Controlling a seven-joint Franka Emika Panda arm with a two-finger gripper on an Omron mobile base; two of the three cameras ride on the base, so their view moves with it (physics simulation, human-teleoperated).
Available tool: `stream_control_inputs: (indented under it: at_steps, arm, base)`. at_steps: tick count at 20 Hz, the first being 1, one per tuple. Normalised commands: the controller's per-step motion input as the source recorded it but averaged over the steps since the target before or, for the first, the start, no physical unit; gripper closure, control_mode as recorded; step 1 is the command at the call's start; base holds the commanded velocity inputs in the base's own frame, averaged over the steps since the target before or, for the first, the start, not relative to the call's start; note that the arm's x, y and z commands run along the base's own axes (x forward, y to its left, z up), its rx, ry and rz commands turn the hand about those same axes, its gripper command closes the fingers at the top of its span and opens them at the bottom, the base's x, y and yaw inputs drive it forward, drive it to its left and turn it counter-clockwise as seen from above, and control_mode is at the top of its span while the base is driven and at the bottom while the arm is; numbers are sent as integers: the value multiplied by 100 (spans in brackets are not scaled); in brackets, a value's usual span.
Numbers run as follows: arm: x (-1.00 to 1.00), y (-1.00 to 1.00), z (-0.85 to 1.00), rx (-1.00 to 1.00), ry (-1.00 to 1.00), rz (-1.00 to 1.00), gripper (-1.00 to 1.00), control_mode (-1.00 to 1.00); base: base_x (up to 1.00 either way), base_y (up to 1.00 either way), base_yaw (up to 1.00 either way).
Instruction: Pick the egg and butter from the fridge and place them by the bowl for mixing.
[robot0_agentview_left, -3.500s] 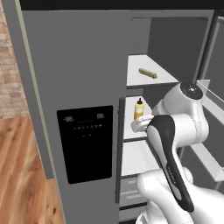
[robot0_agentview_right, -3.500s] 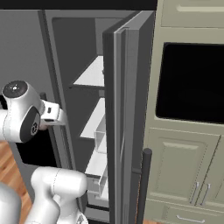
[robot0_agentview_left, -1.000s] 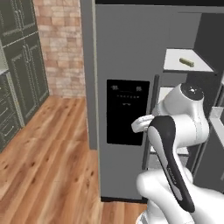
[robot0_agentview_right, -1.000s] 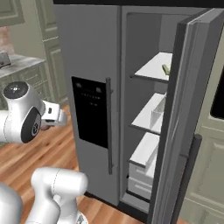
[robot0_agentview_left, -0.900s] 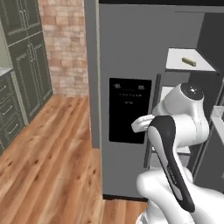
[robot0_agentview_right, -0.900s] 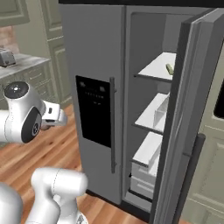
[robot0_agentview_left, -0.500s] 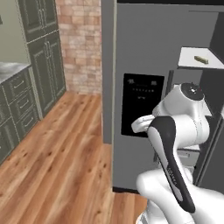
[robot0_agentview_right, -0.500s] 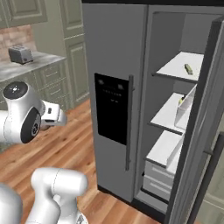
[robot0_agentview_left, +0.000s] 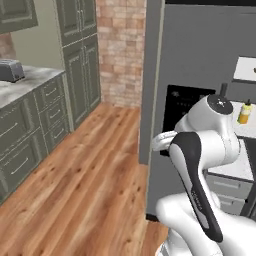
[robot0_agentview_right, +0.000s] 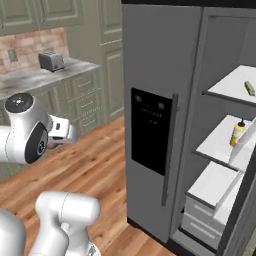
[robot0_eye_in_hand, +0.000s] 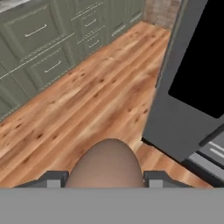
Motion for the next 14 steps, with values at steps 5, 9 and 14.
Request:
stream_control_inputs:
  at_steps: [5,9,14]
  arm:
    - [0,0,0,0,0,0,100,100]
    - [0,0,0,0,0,0,100,100]
    - [0,0,0,0,0,0,100,100]
  base:
    - [-1,68,43]
    - [-4,58,57]
    - [-7,49,67]
